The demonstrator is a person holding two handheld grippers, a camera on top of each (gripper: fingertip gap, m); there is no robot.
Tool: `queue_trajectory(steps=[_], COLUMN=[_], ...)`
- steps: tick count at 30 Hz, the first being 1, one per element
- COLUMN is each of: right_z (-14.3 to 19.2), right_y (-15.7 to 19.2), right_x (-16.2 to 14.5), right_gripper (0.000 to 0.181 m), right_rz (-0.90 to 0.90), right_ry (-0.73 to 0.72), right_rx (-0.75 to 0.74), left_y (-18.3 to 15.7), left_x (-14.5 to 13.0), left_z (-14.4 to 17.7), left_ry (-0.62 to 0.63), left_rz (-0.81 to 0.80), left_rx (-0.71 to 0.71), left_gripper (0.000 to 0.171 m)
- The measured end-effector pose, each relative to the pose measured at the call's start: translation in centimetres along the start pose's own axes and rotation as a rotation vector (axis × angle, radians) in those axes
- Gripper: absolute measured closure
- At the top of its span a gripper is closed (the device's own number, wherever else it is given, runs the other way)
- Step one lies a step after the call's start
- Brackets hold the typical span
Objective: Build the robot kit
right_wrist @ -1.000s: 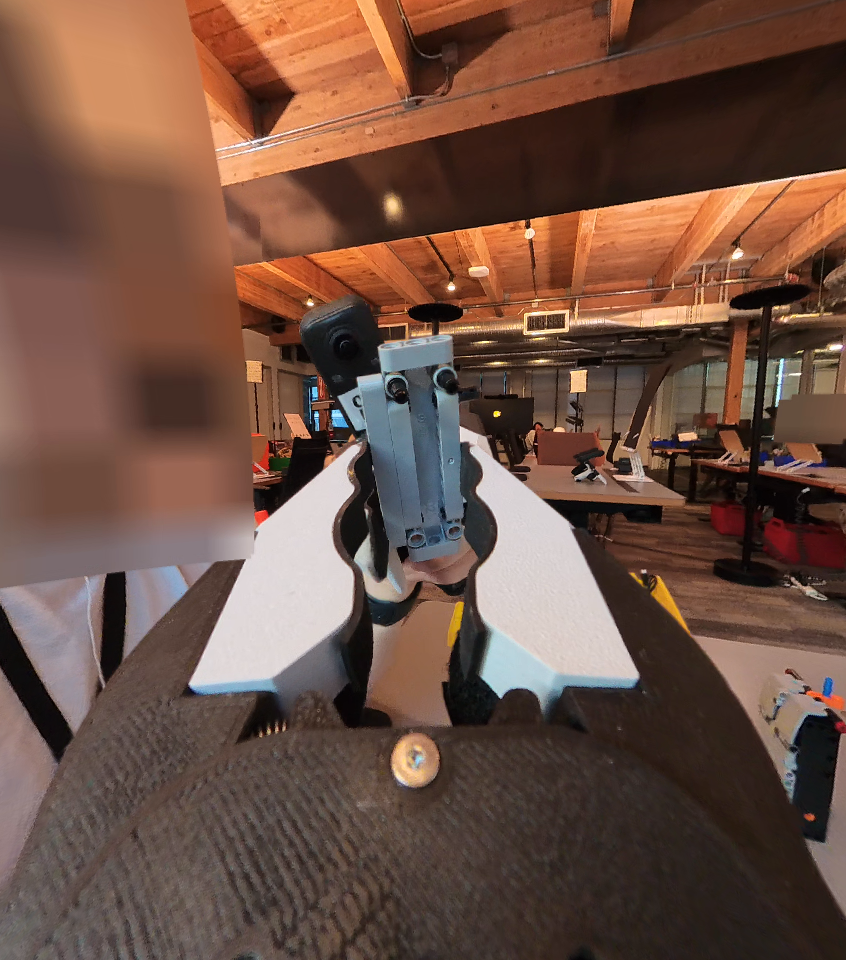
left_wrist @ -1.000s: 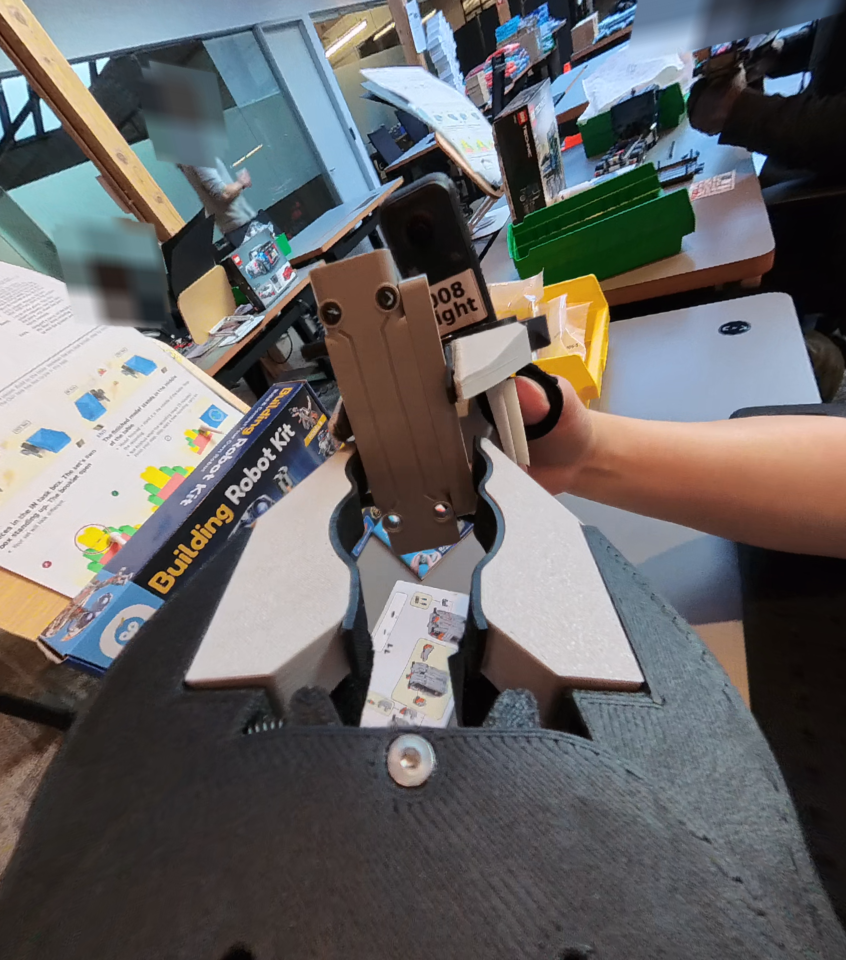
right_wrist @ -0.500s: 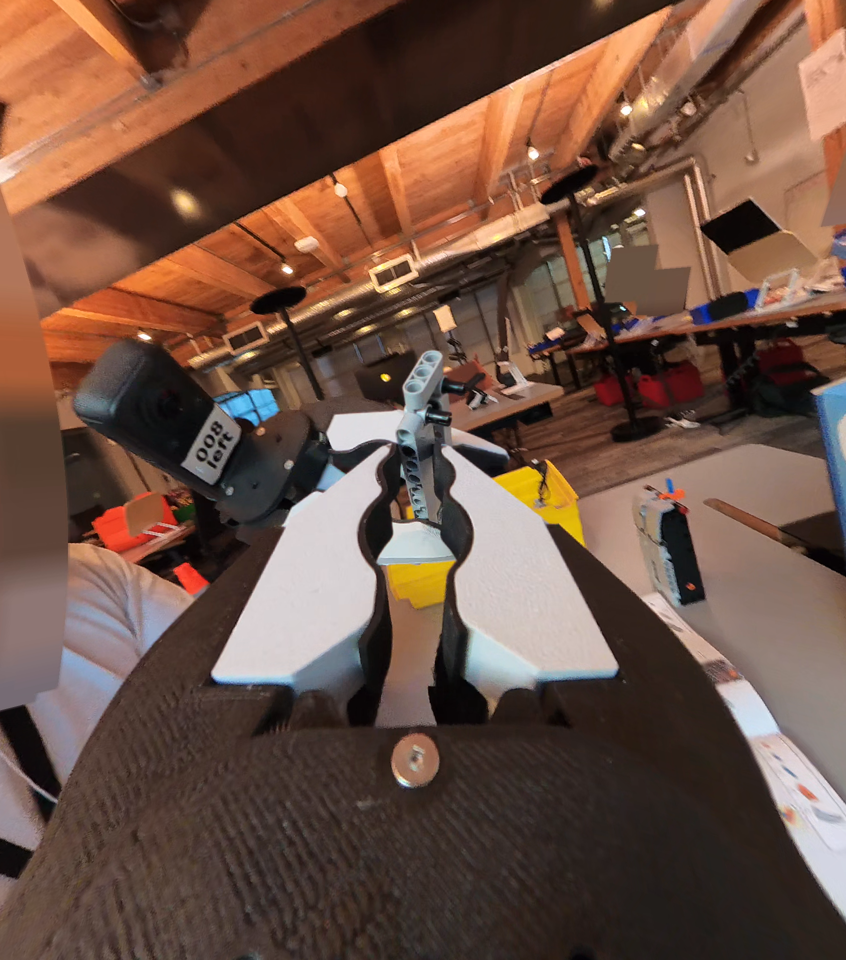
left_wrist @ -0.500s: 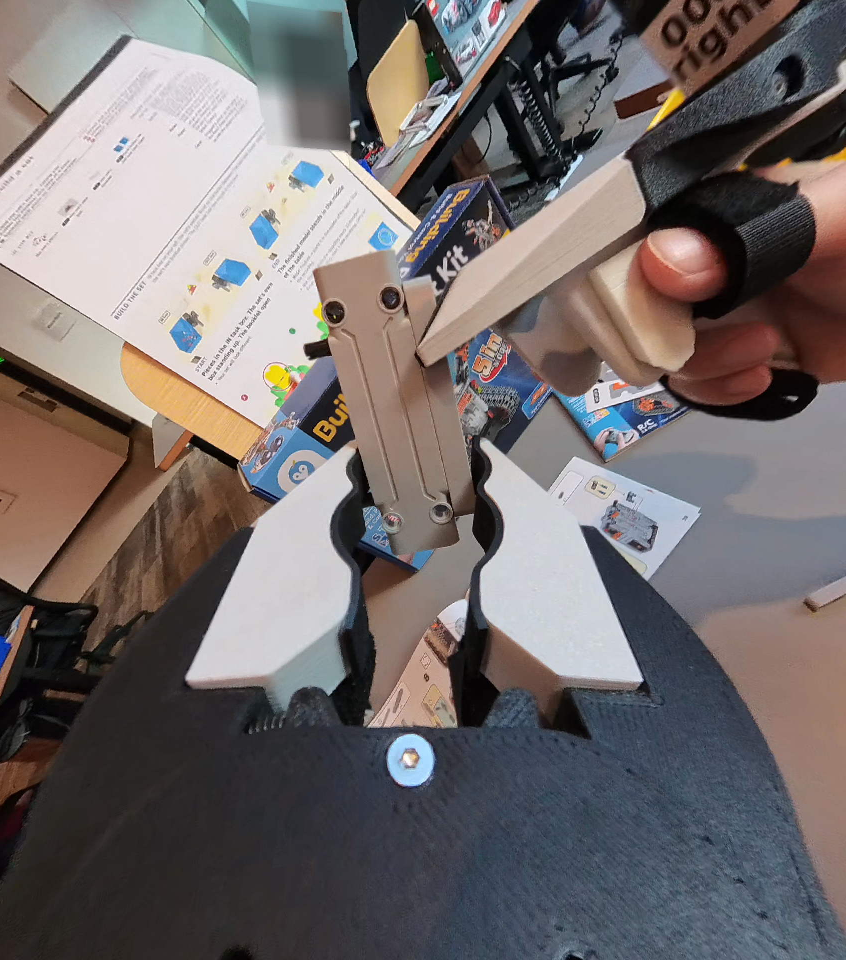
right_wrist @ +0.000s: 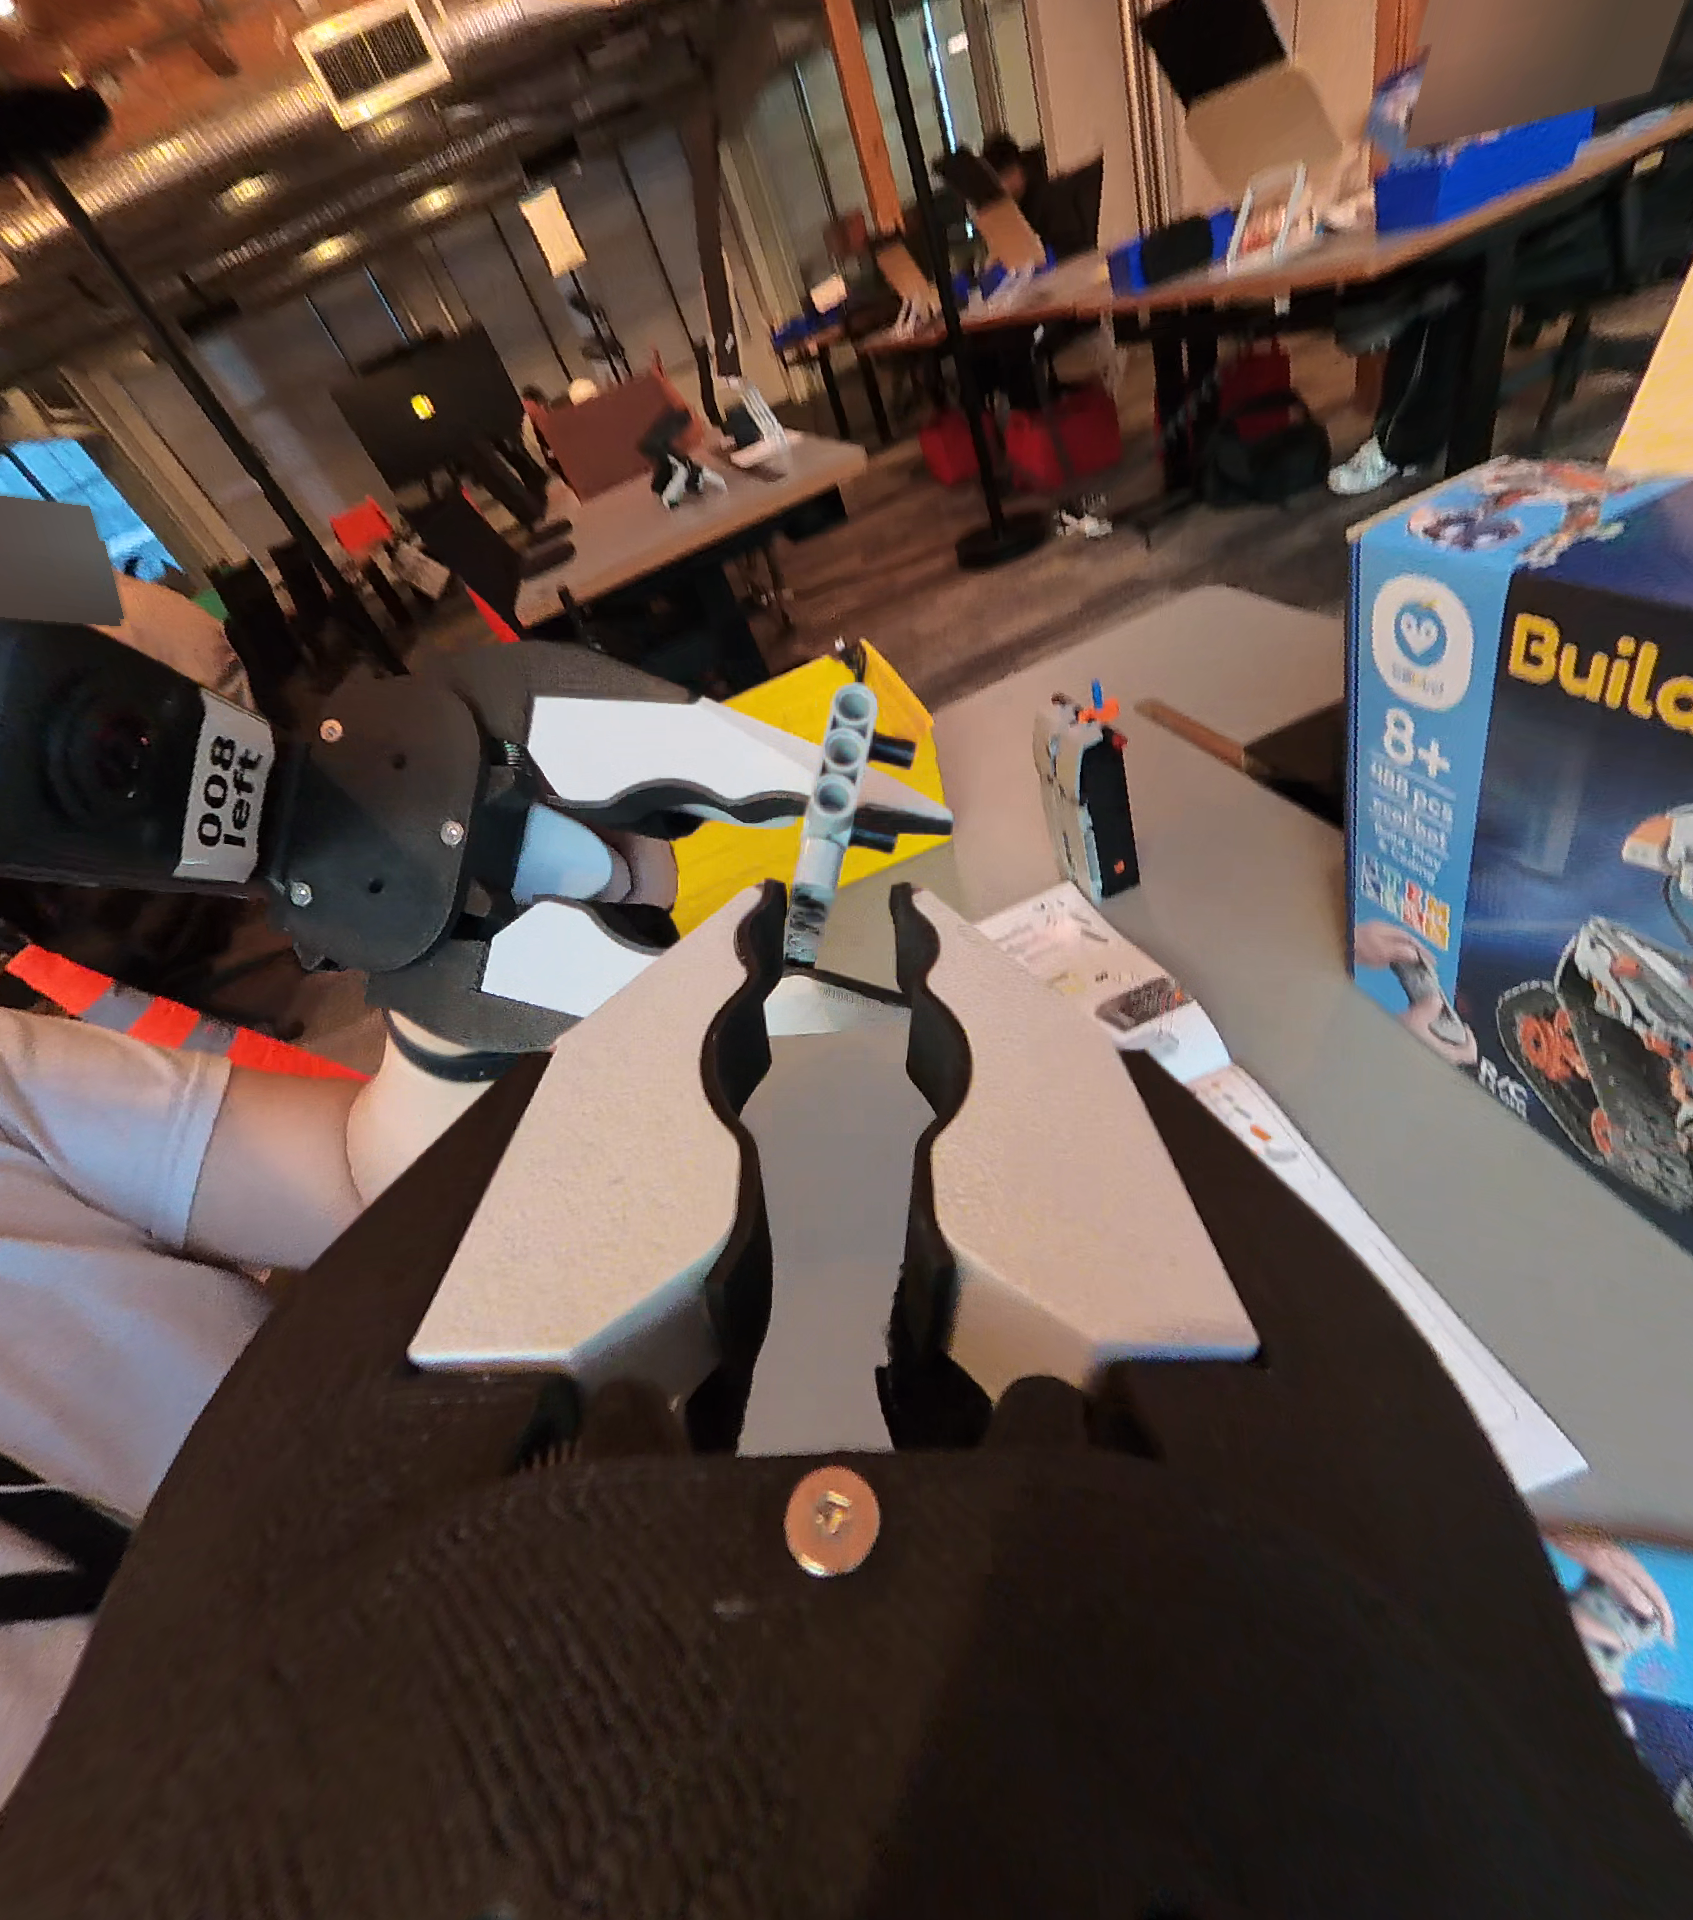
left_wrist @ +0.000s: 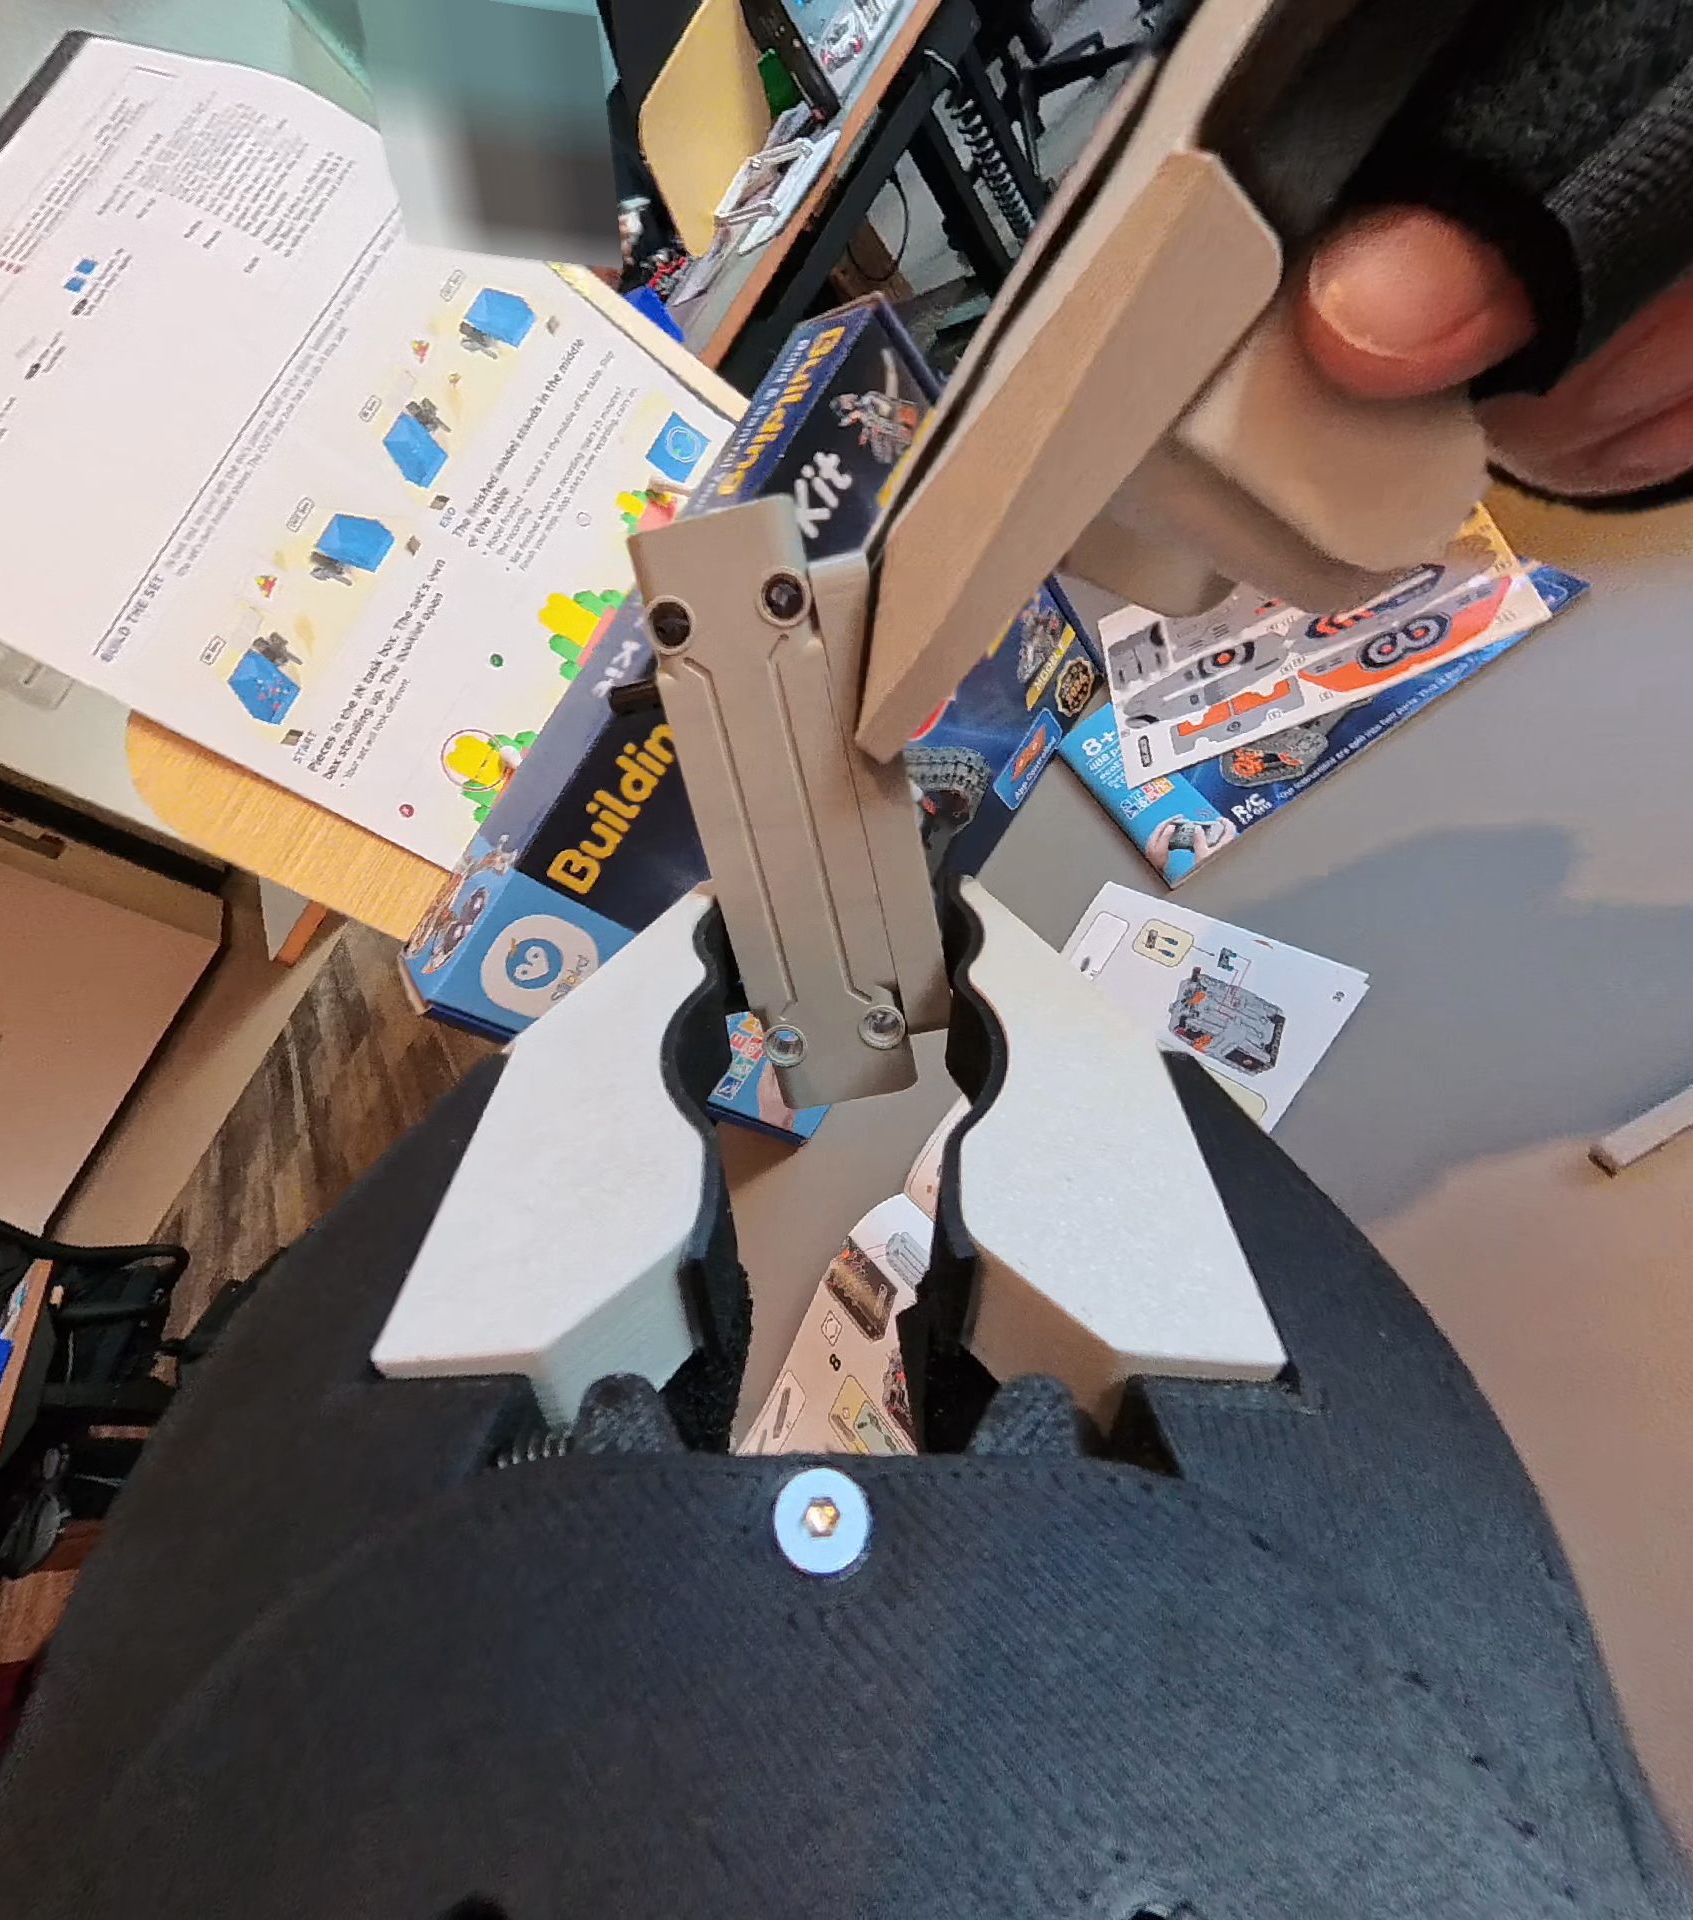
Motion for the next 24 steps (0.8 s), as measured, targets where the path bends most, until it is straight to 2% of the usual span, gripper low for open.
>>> queue_trajectory(steps=[9, 13, 14, 16, 18, 21, 24], right_z=[1.5, 3.0, 3.3, 3.7, 3.9, 3.9, 3.7], right_y=[-1.0, -1.6, -1.5, -1.1, -1.1, -1.4, -1.2], right_x=[-2.3, -2.9, -3.3, -4.0, -4.9, -5.8, -5.8], right_gripper=[0.163, 0.15, 0.15, 0.163, 0.166, 0.166, 0.162], right_rz=[-0.09, -0.131, -0.152, -0.167, -0.176, -0.128, -0.132], right_ry=[0.211, 0.245, 0.263, 0.309, 0.376, 0.446, 0.427], right_rx=[0.009, 0.039, 0.068, 0.147, 0.164, 0.139, 0.175], left_y=[-2.6, -3.9, -4.4, -5.0, -5.7, -6.5, -6.6], left_x=[-0.4, -0.2, -0.2, -0.2, -0.3, -0.8, -1.0], left_z=[-1.2, -1.4, -1.3, -1.3, -1.4, -1.8, -1.7], left_ry=[0.055, 0.054, 0.044, 0.026, 0.03, 0.052, 0.044], left_rz=[-0.185, -0.303, -0.343, -0.418, -0.466, -0.505, -0.525], left_rx=[-0.054, -0.075, -0.087, -0.089, -0.111, -0.137, -0.156], left_gripper=[0.134, 0.134, 0.134, 0.134, 0.134, 0.134, 0.134])
Point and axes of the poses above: each gripper's, where its closed fingertips meet, z back along the fingers, x out of its top, y = z × x across the jaws, the point moved 6 cm from there along z, back along the fingers, and after that the axes turned 1 degree about z, right-handed, at the moved point
